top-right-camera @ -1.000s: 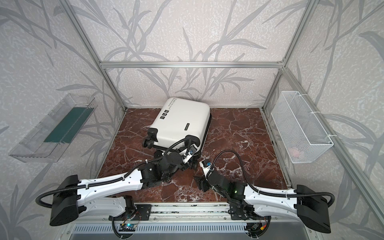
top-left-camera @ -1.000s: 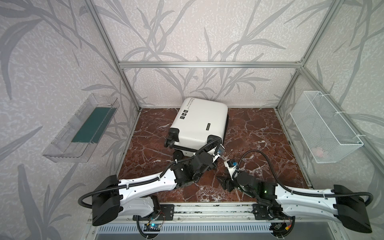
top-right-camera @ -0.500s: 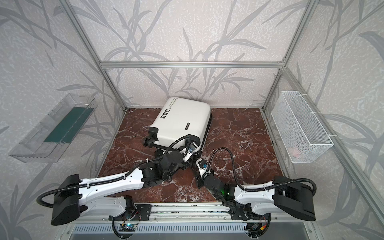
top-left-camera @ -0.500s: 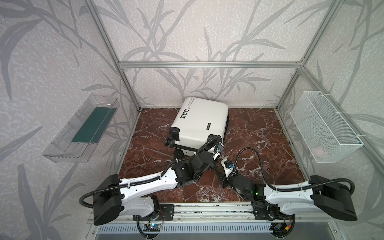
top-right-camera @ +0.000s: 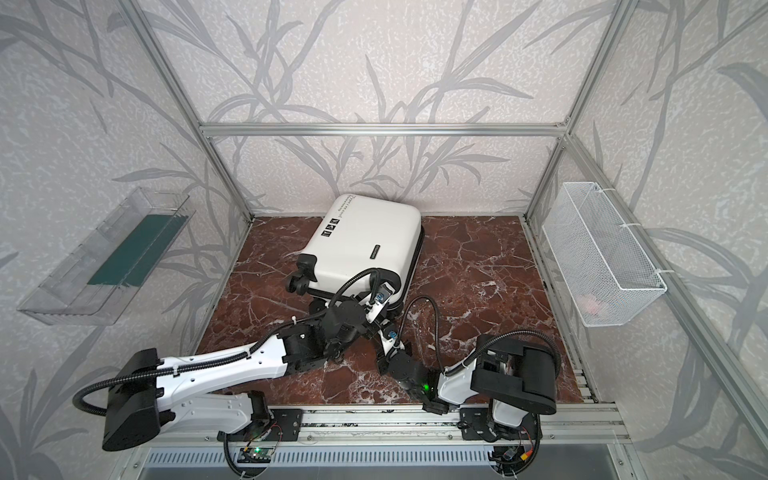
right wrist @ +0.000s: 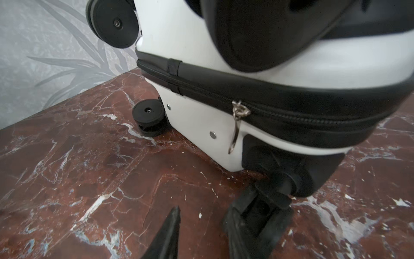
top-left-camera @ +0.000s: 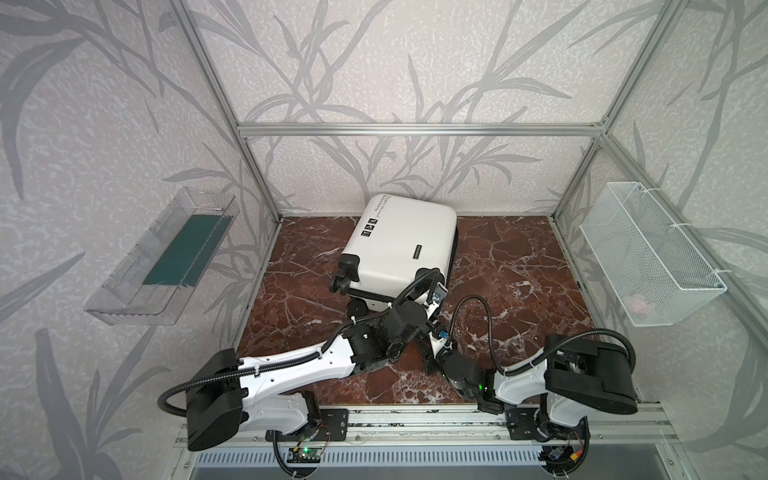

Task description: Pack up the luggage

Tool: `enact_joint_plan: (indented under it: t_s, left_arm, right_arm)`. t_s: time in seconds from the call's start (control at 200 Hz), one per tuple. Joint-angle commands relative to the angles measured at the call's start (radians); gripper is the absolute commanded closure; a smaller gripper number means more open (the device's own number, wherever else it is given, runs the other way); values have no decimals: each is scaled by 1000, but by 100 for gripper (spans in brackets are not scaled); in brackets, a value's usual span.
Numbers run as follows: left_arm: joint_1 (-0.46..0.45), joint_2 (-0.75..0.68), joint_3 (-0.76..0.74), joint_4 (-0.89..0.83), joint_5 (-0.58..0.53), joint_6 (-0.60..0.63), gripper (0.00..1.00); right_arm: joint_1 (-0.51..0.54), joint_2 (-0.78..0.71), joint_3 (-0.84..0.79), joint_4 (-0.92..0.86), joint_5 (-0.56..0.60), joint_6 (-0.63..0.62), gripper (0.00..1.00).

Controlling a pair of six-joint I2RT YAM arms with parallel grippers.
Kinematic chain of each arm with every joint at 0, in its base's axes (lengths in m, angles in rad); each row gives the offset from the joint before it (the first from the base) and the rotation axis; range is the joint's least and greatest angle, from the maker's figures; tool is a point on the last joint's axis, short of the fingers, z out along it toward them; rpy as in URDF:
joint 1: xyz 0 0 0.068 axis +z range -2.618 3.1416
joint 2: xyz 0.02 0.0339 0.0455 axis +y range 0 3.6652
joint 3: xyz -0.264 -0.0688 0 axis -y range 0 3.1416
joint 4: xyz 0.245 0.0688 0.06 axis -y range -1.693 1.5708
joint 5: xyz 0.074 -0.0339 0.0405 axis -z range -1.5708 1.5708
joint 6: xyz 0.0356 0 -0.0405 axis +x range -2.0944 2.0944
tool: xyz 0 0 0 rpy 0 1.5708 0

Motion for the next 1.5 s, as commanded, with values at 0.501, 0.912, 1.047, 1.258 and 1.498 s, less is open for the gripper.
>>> enact_joint_plan:
  t_s: [0.501, 0.912, 1.047, 1.258, 1.498]
  left_arm:
    - [-13, -19, 61, 61, 153, -2, 86]
    - [-12, -17, 57, 63, 154, -14, 89]
    - [-12, -16, 58, 64, 155, -17, 89]
    - [-10, -15, 56, 64, 159, -23, 90]
    - [-9, -22, 54, 64, 162, -26, 90]
  right_arm:
    - [-24, 196, 101, 290, 158, -44, 66]
    - [-67, 221, 159, 279, 116, -38, 70]
    - [-69, 241, 185, 275, 106, -30, 70]
    - [-70, 256, 178, 288, 91, -12, 72]
    - [-47, 243, 131, 303, 101, 22, 72]
